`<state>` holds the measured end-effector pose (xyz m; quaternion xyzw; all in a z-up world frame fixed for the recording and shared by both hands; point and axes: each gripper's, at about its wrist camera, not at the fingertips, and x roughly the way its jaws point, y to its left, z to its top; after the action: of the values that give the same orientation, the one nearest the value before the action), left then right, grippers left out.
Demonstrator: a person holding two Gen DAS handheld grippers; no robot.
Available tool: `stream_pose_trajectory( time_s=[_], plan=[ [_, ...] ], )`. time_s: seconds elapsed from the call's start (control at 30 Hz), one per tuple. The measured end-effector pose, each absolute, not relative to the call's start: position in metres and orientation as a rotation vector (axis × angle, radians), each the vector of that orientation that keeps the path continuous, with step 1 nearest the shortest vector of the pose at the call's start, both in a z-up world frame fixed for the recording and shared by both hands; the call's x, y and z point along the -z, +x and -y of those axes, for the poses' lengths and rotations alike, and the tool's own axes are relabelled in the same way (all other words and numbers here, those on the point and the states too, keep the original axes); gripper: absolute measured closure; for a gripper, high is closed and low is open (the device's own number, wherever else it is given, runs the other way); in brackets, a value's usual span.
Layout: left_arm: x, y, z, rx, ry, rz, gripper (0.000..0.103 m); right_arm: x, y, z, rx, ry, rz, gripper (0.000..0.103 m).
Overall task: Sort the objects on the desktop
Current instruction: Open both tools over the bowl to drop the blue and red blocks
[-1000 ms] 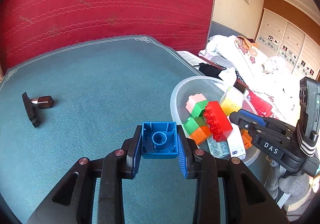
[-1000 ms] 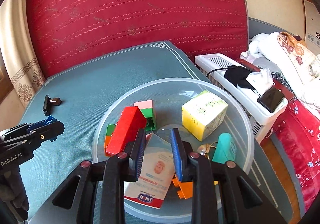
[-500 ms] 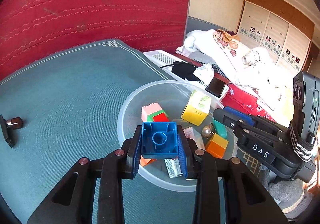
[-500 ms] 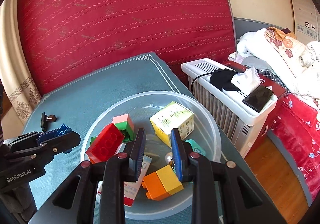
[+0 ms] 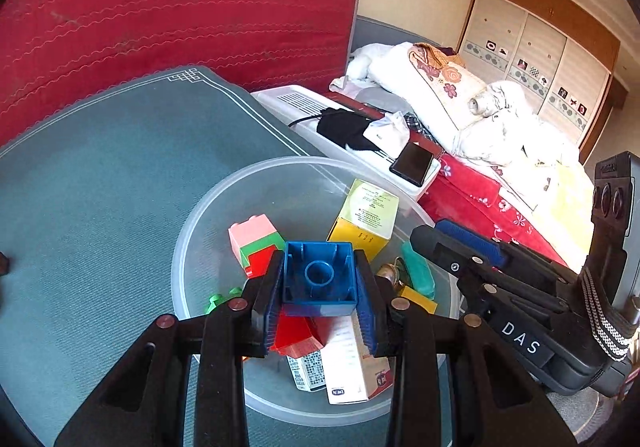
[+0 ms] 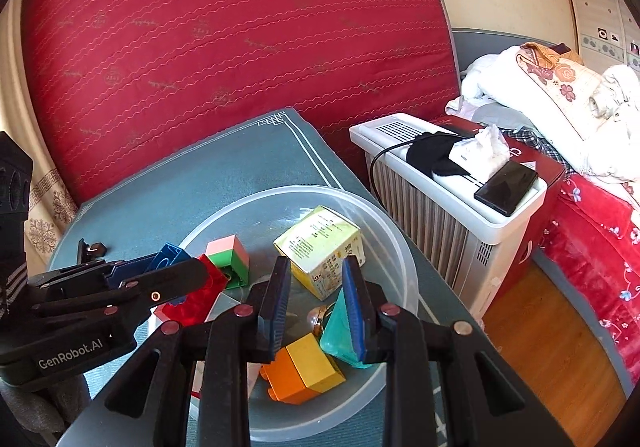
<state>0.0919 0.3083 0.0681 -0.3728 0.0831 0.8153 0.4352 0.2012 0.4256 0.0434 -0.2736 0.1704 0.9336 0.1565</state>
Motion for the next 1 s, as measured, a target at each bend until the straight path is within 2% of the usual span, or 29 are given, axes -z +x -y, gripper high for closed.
stream_pose_trajectory(
  time_s=[0.07,0.1,0.13,0.17,0.73,1.0],
  plan=[
    [-0.067,0.091,-0.306,-2.036,-0.929,-0.196,0.043,-0.042,0.203,-0.428,-2.658,-0.774,-0.504,0.058],
    [-0.067,0.091,-0.304,-2.041,-0.925,-0.192,0.043,-0.042,0.203,-0.429,-2.651,-0.765,-0.511,0.048],
    [-0.067,0.09,-0.302,-2.042,-0.924,-0.19,0.043,-0.042,0.204,-0.43,-2.643,-0.754,-0.514,0.042],
    [-0.067,0.09,-0.3,-2.044,-0.923,-0.187,0.043,-0.043,0.205,-0.43,-2.639,-0.744,-0.512,0.041],
    [-0.07,0.085,-0.274,-2.161,-0.872,-0.237,0.043,-0.044,0.201,-0.417,-2.655,-0.761,-0.472,0.041],
    [-0.069,0.069,-0.244,-2.225,-0.891,-0.203,0.043,-0.045,0.195,-0.402,-2.678,-0.777,-0.45,0.041]
  ],
)
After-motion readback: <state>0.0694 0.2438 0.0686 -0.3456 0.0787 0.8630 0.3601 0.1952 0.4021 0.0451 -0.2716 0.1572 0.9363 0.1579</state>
